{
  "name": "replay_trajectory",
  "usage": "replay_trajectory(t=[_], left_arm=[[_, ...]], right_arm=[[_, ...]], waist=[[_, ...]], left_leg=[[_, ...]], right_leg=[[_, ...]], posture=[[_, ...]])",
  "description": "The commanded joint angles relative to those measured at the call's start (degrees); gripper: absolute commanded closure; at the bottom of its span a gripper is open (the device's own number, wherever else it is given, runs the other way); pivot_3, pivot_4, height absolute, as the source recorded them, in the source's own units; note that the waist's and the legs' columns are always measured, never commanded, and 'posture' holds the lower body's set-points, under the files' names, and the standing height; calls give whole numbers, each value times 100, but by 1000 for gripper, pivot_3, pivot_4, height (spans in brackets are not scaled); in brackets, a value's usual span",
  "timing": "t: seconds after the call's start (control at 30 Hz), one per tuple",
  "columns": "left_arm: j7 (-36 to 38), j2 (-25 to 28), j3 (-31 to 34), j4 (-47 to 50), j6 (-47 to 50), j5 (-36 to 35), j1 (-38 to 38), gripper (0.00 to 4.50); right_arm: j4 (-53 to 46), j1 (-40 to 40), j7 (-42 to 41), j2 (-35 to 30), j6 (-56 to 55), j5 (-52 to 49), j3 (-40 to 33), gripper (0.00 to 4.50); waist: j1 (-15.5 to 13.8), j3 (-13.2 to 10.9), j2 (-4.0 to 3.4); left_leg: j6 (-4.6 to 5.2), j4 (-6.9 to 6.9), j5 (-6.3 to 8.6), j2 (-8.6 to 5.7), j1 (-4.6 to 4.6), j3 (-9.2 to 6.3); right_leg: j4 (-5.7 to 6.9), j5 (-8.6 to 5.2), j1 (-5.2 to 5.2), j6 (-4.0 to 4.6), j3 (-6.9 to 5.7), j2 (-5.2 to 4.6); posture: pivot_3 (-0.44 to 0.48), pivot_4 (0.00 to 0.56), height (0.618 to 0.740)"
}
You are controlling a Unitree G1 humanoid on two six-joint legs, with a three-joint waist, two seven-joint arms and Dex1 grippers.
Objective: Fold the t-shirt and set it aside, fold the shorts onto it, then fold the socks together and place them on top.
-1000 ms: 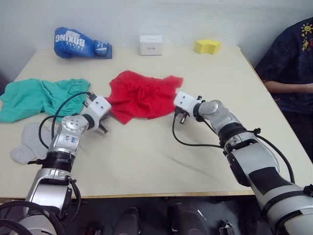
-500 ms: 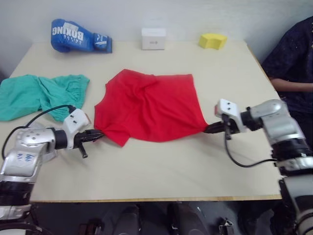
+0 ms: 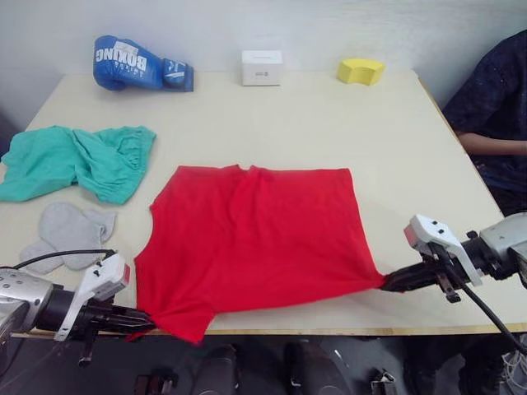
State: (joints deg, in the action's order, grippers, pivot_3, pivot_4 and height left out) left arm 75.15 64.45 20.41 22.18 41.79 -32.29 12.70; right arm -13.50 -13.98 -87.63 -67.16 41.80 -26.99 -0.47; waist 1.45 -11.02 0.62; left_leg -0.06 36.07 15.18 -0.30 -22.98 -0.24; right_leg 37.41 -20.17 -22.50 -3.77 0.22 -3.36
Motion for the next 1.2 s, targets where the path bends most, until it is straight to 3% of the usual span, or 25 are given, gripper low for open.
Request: replay_trajectory(t=[0.03, 0.17, 0.3, 0.37, 0.43, 0.5, 0.57, 0.6, 0.73, 0.8, 0.9, 1.0, 1.1, 1.2], left_arm=[[-213, -174, 85, -172, -169, -256, -751, 4500], [-1296, -867, -541, -1420, -1481, 689, -2919, 4500], [-3048, -1611, -997, -3295, -2842, 1984, -5284, 4500], [-4281, -1924, -1015, -4503, -4018, 2620, -6639, 4500], [-5041, -1938, -1128, -5611, -5278, 3136, -7955, 4500], [-5775, -1906, -1110, -6543, -6215, 3382, -9242, 4500], [-6121, -1797, -1163, -7151, -6930, 3549, -10151, 4500], [-6027, -1701, -1306, -7228, -7290, 3695, -10340, 4500], [-4284, -1540, -1821, -6749, -8048, 3405, -9649, 4500], [-3394, -1512, -1826, -6093, -7564, 2795, -8757, 4500], [-2158, -1084, -1954, -4540, -6437, 2113, -6764, 4500], [-1768, -608, -1902, -3208, -5209, 1963, -5115, 4500], [-1673, -254, -1814, -2005, -4335, 2041, -3723, 4500], [-1794, -39, -1675, -1010, -3396, 2085, -2775, 4500]], right_arm=[[142, -172, 442, 185, -243, -74, -434, 4491], [1373, -1292, 1283, 819, -951, 103, -814, 4491], [2591, -2766, 2049, 1298, -1654, 154, -1228, 4491], [3574, -3979, 3036, 1543, -2599, 477, -1465, 4491], [4579, -5184, 4001, 1632, -3523, 763, -1676, 4491], [5414, -6152, 4792, 1537, -4483, 1008, -1822, 4491], [5842, -6626, 5095, 1359, -5211, 1235, -1809, 4491], [5876, -6627, 5002, 1275, -5392, 1299, -1757, 4491], [5446, -5463, 4292, 1118, -5426, 1298, -1583, 4491], [4975, -4465, 4027, 1105, -5299, 1237, -1588, 4491], [4178, -2525, 3710, 1101, -5219, 1363, -1522, 4491], [3329, -927, 3357, 951, -5290, 1650, -1299, 4491], [2346, 198, 3023, 825, -4676, 1397, -1431, 4491], [1751, 899, 2672, 643, -4065, 1109, -1576, 4491]], waist=[[-10, 0, 1], [-19, -6, -1], [-80, -33, 8], [-74, -46, 25], [-57, -73, 49], [-56, -82, 60], [-66, -81, 61], [-76, -81, 61], [-113, -43, 41], [-121, -31, 30], [-96, -39, 23], [-49, -51, 22], [6, -59, 9], [25, -73, 7]], left_leg=[[2, -1, -1, 0, -1, 1], [9, 7, -13, -4, -5, 5], [8, 22, -34, -12, -17, 14], [6, 27, -40, -13, -28, 25], [6, 32, -40, -13, -41, 48], [-28, 56, -68, -14, -121, 67], [-32, 92, -67, -9, -222, 85], [-33, 86, -64, -9, -229, 97], [30, 77, 2, -5, -151, 190], [63, 76, 31, 2, -102, 243], [87, 104, 46, -1, -134, 294], [100, 136, 53, 0, -136, 297], [100, 157, 52, 3, -133, 297], [136, 149, 61, 3, -16, 305]], right_leg=[[-1, 1, 1, -1, -2, -1], [-1, 19, 1, -14, -7, -1], [9, 43, -8, -39, -5, 8], [13, 51, -19, -49, 2, 14], [20, 57, -42, -60, 11, 18], [47, 64, -129, -72, 10, 19], [64, 66, -222, -75, -4, 7], [54, 66, -233, -75, -11, 3], [68, 66, -199, -75, -82, -36], [63, 66, -158, -75, -135, -67], [29, 66, -163, -75, -166, -108], [46, 67, -162, -77, -163, -114], [58, 68, -158, -83, -157, -116], [39, 80, -49, -90, -142, -116]], posture=[[0, 150, 740], [0, 150, 740], [0, 150, 740], [0, 150, 740], [0, 150, 740], [0, 150, 740], [0, 150, 740], [0, 150, 740], [0, 150, 740], [0, 150, 740], [0, 150, 740], [0, 150, 740], [0, 150, 740], [0, 150, 740]])
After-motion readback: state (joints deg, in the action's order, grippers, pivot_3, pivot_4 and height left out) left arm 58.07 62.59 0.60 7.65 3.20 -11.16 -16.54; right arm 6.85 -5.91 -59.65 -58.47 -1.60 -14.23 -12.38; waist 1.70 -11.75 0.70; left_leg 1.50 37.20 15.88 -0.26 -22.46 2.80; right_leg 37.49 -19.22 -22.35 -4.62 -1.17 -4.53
